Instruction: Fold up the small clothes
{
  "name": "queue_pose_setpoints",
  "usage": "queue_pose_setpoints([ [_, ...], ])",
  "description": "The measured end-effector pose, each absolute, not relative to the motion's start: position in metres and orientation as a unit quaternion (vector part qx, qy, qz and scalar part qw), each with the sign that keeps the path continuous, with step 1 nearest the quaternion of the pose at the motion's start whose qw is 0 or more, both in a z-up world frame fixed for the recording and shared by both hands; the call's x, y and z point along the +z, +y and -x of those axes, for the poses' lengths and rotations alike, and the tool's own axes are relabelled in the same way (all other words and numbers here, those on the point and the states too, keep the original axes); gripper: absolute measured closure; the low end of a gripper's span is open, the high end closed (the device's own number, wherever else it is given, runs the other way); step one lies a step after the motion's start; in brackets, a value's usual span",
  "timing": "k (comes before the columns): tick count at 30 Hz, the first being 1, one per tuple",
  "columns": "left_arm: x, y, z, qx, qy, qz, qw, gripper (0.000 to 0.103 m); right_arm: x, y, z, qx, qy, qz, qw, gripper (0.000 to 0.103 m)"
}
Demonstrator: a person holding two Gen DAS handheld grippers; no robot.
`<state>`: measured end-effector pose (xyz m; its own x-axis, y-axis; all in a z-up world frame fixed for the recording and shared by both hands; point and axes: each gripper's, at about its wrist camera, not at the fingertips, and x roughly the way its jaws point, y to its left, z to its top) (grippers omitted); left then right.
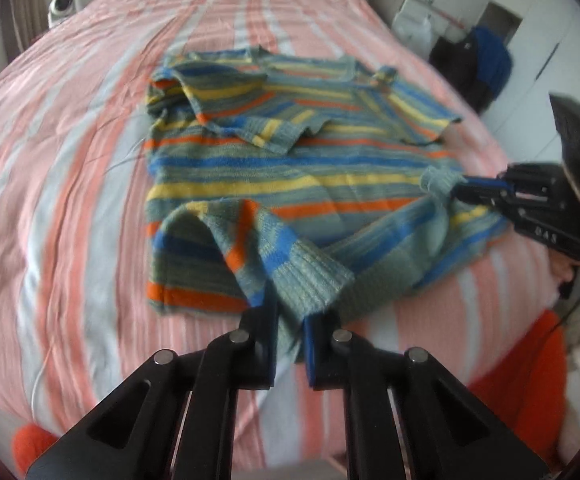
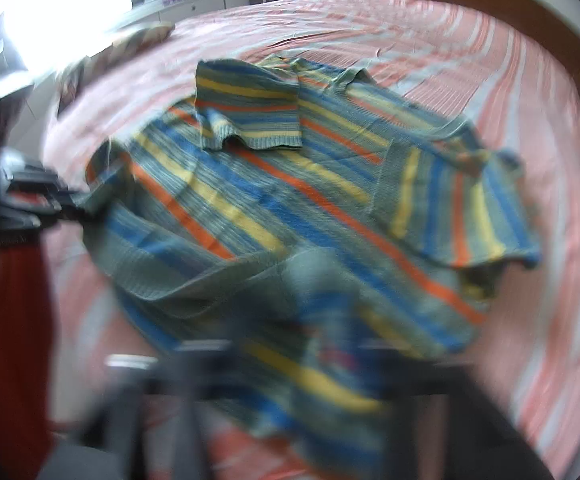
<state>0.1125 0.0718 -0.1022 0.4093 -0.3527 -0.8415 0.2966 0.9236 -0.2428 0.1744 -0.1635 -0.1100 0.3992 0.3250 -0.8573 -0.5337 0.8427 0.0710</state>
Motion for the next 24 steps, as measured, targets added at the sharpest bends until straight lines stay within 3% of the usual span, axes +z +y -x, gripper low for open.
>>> queue_pose_setpoints([
  [6,-0.082,0.108,-0.040,-0.223,0.516,0.025,0.827,0.095,-0.060,-0.192,-0.045,0.332,0.425,0.099,0.836,0.098],
  [13,-0.126,0.114,-0.010,-0.156,0.587,-0.025,0.794,0.094,-0.115,-0.216,0.028,0.270,0.510,0.087,0.812,0.096],
  [14,-0.126,0.119,-0.008,-0.148,0.589,-0.017,0.795,0.089,-0.123,-0.222,0.032,0.257,0.522,0.073,0.810,0.094],
  [16,-0.123,0.127,-0.009,-0.143,0.585,0.006,0.798,0.062,-0.136,-0.239,0.039,0.229,0.539,0.039,0.810,0.070],
  [17,-0.118,0.131,-0.011,-0.139,0.576,0.023,0.805,0.033,-0.138,-0.246,0.039,0.221,0.540,0.022,0.812,0.061],
  [18,-0.115,0.132,-0.012,-0.135,0.565,0.033,0.813,0.019,-0.137,-0.255,0.038,0.215,0.533,-0.013,0.818,0.048],
  [19,-0.112,0.133,-0.015,-0.132,0.556,0.040,0.820,0.018,-0.133,-0.260,0.038,0.213,0.524,-0.036,0.824,0.044],
  [24,-0.134,0.109,-0.045,-0.063,0.569,-0.014,0.820,0.022,-0.121,-0.268,0.003,0.171,0.501,-0.150,0.835,0.040],
])
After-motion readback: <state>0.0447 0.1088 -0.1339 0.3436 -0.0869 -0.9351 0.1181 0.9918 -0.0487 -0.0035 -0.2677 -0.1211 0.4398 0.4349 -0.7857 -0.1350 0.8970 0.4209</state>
